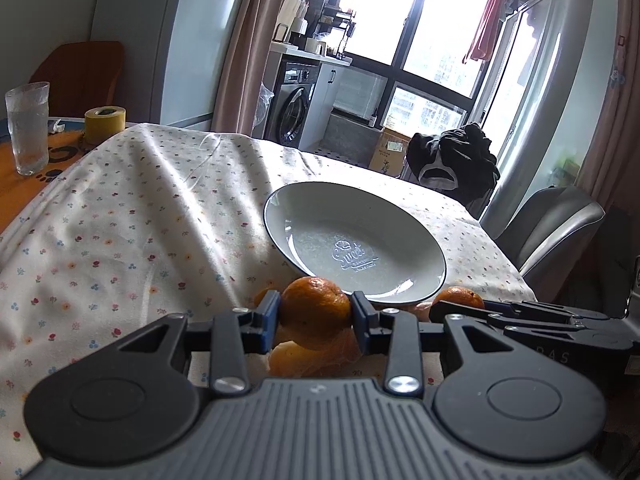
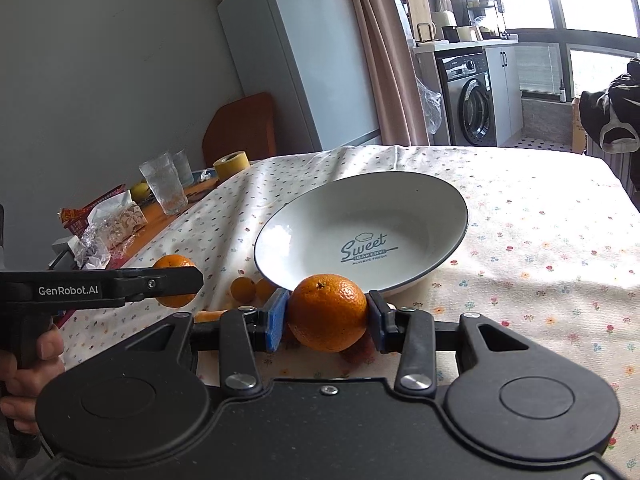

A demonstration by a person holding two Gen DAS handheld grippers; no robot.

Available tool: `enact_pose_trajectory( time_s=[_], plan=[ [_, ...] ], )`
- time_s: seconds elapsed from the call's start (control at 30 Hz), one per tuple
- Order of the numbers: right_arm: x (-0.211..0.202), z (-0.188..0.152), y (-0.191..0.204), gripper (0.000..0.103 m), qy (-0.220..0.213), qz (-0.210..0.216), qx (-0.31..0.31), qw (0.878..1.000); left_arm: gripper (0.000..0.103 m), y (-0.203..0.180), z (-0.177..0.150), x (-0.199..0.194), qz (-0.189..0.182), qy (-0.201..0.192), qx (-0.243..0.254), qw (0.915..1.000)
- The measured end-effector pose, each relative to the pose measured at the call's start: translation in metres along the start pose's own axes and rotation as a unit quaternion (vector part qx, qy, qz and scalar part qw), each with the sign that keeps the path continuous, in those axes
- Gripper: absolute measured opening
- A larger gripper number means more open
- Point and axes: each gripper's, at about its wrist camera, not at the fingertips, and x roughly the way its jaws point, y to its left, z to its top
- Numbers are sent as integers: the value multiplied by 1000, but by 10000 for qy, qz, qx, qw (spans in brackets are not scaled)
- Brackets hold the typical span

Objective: Organize fruits
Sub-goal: 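Carry both oranges over the white bowl while the right gripper opens to drop its orange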

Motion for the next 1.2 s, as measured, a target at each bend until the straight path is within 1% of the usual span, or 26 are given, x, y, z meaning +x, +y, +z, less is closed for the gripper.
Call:
enact_pose_trajectory(
  time_s=[0.23, 0.33, 0.47, 0.73, 0.77, 0.83, 0.9, 1.1, 1.2],
  plan=[
    [8, 10, -9, 40, -120, -28, 39, 9999, 36, -5, 12, 15, -31, -20, 18, 10000],
    [12, 14, -12, 40, -141, -9, 64, 9999, 36, -5, 12, 15, -33, -21, 18, 10000],
    [18, 17, -18, 40, -150, -15, 105, 9998, 36, -4, 20, 25, -37, -30, -11, 10000],
    [33, 24, -27, 40, -176, 40, 220, 9996, 36, -5, 30, 47, -27, 72, -39, 10000],
    [35, 24, -29, 41, -154, 45, 244, 9996, 36, -6, 30, 49, -29, 85, -34, 10000],
    [37, 23, -29, 46, -131, 62, 247, 9996, 36, -8, 30, 53, -36, 112, -31, 9999],
    [36, 23, -30, 53, -155, 87, 239, 9996, 36, -9, 30, 56, -35, 133, -37, 9999],
    [29, 22, -41, 53, -172, 17, 392, 9991, 37, -12, 29, 63, -42, 221, -74, 9997],
    [26, 19, -42, 58, -159, 4, 405, 9991, 37, -14, 29, 65, -60, 249, -59, 9997]
  ],
)
